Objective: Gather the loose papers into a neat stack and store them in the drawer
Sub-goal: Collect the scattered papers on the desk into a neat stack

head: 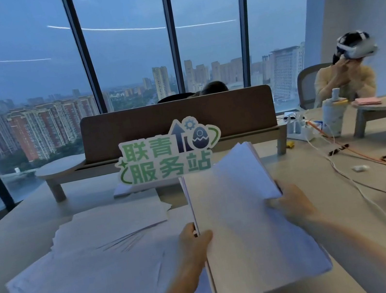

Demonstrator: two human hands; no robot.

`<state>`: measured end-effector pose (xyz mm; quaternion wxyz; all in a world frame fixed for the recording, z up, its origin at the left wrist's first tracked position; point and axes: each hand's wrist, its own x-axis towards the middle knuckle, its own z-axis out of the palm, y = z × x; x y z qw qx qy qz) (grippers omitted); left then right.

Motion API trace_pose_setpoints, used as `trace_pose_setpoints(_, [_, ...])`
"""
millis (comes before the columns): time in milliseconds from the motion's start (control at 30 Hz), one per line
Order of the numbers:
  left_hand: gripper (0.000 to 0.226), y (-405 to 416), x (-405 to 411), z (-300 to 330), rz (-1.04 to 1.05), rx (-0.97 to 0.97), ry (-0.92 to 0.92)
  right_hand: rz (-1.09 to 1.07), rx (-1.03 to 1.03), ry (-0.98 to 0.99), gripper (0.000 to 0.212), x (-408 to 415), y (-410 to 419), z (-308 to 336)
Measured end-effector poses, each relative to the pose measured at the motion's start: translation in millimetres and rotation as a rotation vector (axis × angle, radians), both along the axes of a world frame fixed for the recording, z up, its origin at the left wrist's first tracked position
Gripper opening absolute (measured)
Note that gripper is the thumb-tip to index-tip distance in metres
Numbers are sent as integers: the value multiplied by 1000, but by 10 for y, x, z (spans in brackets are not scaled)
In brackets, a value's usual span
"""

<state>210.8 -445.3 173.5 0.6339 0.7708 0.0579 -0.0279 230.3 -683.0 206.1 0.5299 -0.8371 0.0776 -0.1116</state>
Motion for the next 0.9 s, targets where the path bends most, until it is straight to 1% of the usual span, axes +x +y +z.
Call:
trace_pose_setpoints(133, [10,-322,48,-78,-78,-7,39,-60,-32,62,29,-19,-384,-110])
trace_pose_setpoints(300, [12,-623,60,-163,-157,12,84,-108,-74,109,26,-63,-733,-210])
trace_pose_setpoints(433, [13,-820,84,-265,-201,43,92,-146,-115,130,23,-84,-941,-298])
trace_pose_setpoints(500, [9,-898,103,-321,-204,65,97,-146,-139,147,23,-91,-1033,-361])
trace_pose_setpoints(567, [4,-963,132,-371,-205,113,96,-149,-157,169,24,-87,-1110,-421])
trace_pose_setpoints(667, [14,-1037,177,-436,-208,234,89,-156,-201,200,24,-72,-1176,-494])
trace_pose_setpoints(833, [15,-1084,232,-495,-202,387,47,-160,-240,254,30,-22,-1226,-600])
trace_pose_setpoints(900, [15,-1099,233,-482,-207,414,35,-163,-255,277,38,2,-1251,-643])
